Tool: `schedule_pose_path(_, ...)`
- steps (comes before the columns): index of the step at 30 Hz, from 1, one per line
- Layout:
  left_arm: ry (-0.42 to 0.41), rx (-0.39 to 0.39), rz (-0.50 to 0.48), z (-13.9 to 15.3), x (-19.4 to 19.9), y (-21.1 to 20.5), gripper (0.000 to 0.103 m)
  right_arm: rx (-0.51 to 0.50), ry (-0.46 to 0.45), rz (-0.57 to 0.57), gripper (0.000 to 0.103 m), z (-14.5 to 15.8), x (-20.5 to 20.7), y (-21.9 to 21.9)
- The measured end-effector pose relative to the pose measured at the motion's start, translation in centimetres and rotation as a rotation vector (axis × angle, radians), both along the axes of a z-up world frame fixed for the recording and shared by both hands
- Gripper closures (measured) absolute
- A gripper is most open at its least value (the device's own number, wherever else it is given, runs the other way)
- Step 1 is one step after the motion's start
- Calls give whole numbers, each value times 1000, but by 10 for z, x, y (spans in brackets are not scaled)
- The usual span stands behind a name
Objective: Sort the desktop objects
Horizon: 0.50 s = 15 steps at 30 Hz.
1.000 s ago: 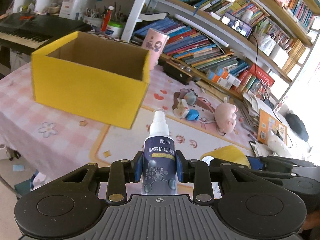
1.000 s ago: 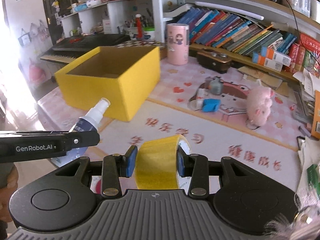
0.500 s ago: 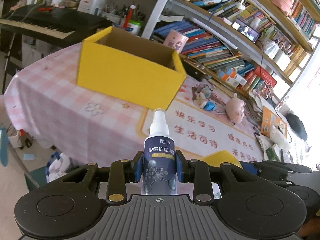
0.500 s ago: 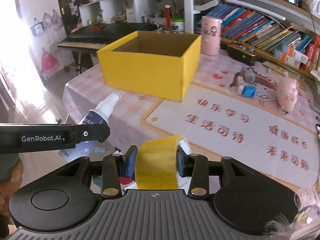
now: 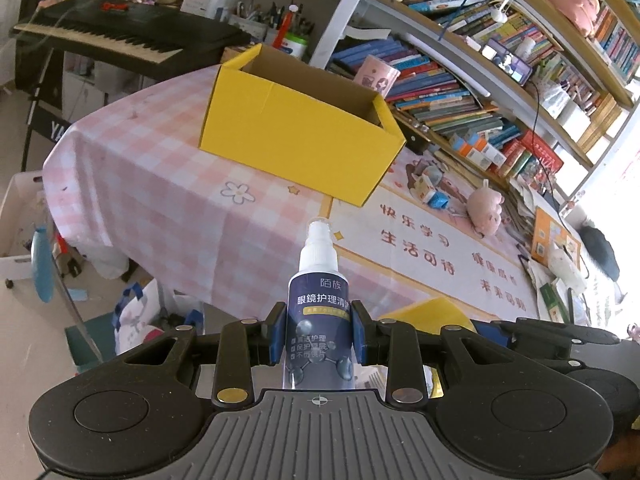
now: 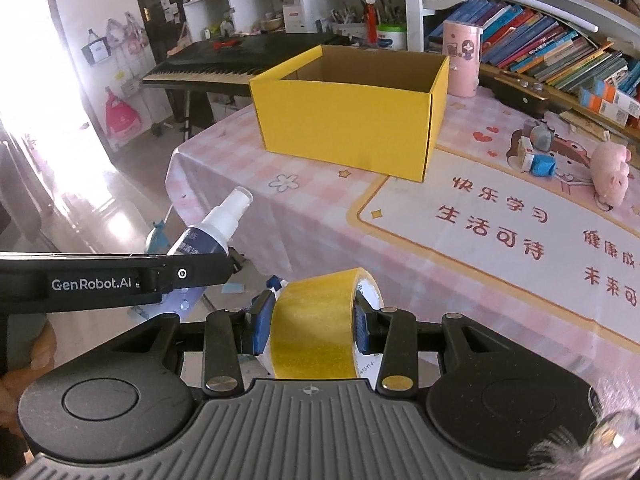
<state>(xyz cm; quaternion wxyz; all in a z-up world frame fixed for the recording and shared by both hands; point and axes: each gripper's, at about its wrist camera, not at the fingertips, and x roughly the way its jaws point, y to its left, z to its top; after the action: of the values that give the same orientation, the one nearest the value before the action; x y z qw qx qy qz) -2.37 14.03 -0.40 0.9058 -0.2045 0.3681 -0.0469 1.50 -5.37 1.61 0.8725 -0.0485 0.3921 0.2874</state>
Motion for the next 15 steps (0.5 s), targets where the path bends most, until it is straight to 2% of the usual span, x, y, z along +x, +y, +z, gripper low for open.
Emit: schedule_pose_path(15,-3,-1,-15,2,0,13,72,-9,1,1,66,2,-2,18)
